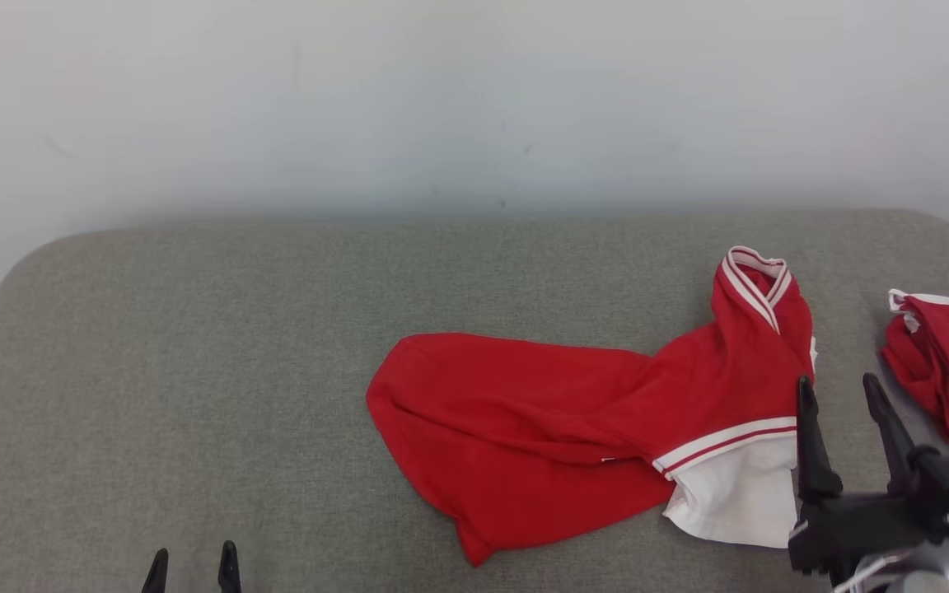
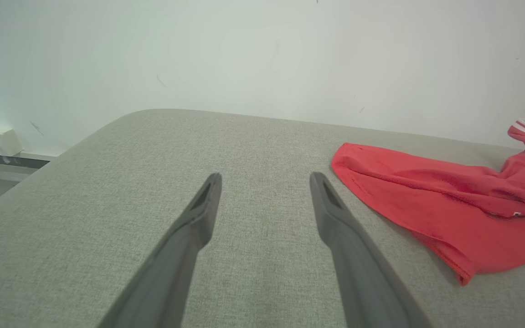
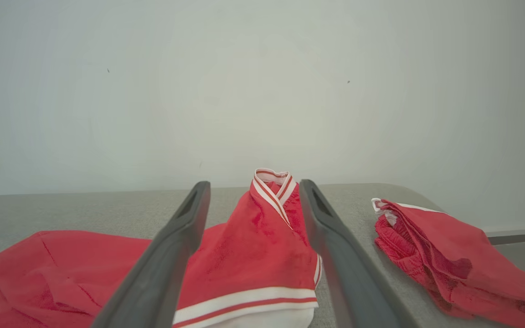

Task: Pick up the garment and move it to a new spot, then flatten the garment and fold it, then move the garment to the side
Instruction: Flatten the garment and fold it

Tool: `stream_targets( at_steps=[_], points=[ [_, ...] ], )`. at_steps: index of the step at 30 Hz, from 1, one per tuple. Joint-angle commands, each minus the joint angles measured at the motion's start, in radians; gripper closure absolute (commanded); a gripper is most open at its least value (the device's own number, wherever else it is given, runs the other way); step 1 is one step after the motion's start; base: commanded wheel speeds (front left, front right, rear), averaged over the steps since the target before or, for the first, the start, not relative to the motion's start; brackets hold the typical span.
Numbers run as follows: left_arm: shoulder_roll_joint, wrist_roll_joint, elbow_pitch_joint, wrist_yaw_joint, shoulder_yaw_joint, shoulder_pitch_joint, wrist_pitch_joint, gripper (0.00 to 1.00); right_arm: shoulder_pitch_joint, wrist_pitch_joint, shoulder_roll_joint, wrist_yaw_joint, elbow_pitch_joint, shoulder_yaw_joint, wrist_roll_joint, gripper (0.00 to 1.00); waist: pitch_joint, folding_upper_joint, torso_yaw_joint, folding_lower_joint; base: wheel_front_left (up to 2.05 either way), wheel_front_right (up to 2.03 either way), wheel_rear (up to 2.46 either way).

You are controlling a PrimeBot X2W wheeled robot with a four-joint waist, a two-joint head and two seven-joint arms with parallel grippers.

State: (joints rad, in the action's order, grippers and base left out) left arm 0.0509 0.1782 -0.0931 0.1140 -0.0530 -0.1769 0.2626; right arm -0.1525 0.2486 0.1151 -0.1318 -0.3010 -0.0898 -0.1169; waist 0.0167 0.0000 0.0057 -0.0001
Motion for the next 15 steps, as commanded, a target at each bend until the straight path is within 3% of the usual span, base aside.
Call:
stream_targets(
  at_steps=[1, 7, 15],
  points=[
    [-0.001, 0.006, -0.003, -0.003, -0.003, 0.008, 0.003, 0.0, 0.037, 0.009, 0.003, 0.002, 0.031, 0.01, 0.005, 0.0, 0.009, 0.0, -0.011, 0.0001, 0.0, 0.0, 0.0],
    [-0.001, 0.015, -0.01, -0.004, -0.002, 0.007, 0.003, 0.0, 0.165, 0.015, -0.005, 0.002, 0.138, 0.03, 0.01, 0.0, 0.02, 0.0, -0.017, 0.0001, 0.0, 0.0, 0.0],
    [-0.001, 0.018, -0.015, -0.007, -0.015, -0.006, 0.003, 0.0, 0.239, 0.017, -0.027, 0.002, 0.18, 0.023, 0.024, 0.0, 0.024, 0.0, -0.033, 0.0001, 0.0, 0.0, 0.0]
  ],
)
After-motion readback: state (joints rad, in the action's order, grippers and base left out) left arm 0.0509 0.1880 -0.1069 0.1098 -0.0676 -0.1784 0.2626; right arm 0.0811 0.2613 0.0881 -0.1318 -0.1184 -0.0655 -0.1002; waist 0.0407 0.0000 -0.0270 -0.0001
